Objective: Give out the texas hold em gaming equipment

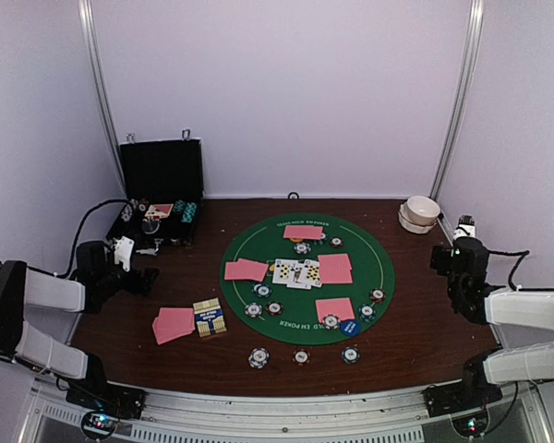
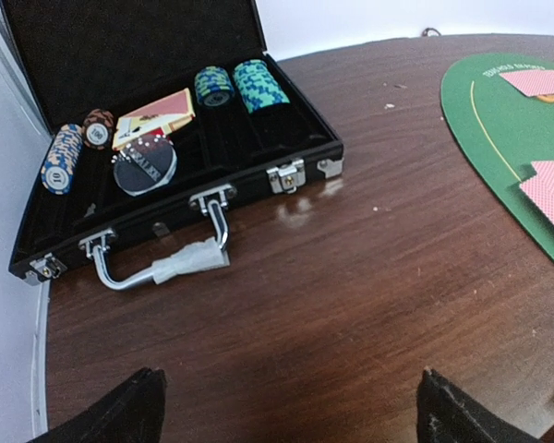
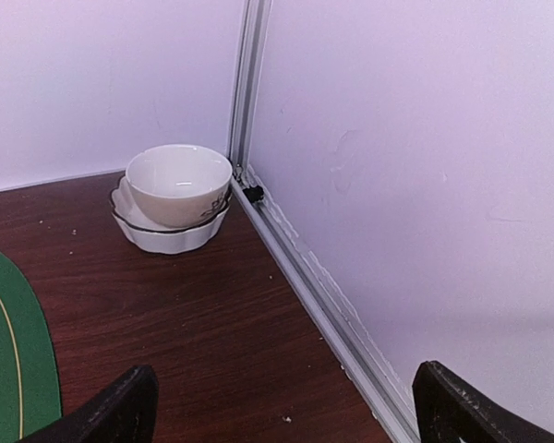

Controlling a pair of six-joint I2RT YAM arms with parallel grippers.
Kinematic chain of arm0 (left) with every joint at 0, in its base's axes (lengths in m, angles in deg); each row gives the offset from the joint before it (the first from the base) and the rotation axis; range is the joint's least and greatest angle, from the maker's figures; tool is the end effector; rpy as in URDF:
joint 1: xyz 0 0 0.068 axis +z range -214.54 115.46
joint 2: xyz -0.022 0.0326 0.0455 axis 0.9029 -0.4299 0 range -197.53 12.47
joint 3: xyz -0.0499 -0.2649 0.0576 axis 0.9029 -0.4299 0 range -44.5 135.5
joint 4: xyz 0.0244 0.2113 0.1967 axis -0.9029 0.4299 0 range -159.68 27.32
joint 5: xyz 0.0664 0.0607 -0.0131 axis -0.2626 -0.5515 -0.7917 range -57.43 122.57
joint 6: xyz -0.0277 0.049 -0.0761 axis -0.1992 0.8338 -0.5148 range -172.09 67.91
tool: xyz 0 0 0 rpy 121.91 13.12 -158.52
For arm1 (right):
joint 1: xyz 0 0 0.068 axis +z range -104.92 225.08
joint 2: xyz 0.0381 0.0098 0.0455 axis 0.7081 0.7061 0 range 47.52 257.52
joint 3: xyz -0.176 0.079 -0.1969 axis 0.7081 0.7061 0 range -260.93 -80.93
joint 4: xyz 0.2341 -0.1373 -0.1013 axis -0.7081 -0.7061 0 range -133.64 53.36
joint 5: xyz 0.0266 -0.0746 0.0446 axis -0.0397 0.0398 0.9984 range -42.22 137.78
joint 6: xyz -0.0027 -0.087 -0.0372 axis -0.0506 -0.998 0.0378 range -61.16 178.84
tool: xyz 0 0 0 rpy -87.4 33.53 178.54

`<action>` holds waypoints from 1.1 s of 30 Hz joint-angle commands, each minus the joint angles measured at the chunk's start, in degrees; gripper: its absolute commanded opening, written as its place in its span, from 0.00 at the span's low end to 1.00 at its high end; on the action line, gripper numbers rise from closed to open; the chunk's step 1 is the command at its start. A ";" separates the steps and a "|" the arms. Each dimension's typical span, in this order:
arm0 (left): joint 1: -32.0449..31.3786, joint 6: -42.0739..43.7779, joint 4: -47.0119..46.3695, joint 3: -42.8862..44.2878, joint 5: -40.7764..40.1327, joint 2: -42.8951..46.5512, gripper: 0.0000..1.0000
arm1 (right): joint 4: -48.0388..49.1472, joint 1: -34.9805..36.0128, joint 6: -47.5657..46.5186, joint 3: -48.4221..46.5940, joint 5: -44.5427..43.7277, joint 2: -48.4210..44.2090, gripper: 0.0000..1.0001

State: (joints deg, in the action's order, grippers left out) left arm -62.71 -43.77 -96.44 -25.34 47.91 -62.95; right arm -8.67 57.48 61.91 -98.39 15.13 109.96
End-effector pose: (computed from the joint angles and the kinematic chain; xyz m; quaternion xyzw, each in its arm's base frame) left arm 0.2922 -0.0133 0.0995 0.1156 0.8509 -0.0707 0.5075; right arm 0.2765 0.0136 0.1555 0.1039 0.7825 -0.1470 0.5960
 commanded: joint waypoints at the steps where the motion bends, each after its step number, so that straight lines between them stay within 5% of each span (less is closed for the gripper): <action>1: 0.44 -1.50 -10.42 -0.02 -1.72 -1.66 0.98 | 12.51 -1.92 -0.01 1.52 -2.11 3.03 0.99; 7: 0.43 -2.86 -9.46 1.52 -1.34 -3.03 0.98 | 21.50 -3.41 -1.05 1.22 0.75 11.44 0.99; 22: 0.39 -6.76 -28.50 -1.35 1.22 -14.32 0.97 | 34.05 -3.49 -5.55 1.10 3.86 21.95 1.00; 26: 0.43 -7.00 -28.86 -1.54 0.69 -14.38 0.98 | 34.60 -3.50 -7.94 0.87 11.23 24.16 0.99; 29: 0.45 -6.80 -24.93 0.57 1.11 -14.67 0.98 | 45.04 -3.17 -10.14 2.21 10.78 30.08 0.99; 33: 0.45 -7.00 -25.19 0.68 1.11 -14.83 0.98 | 31.89 -4.77 -6.90 -3.10 11.47 28.16 1.00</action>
State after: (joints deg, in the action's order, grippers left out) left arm -62.71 -50.24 -119.79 -25.95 48.28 -77.35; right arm 26.21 54.29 54.17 -97.60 24.64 138.72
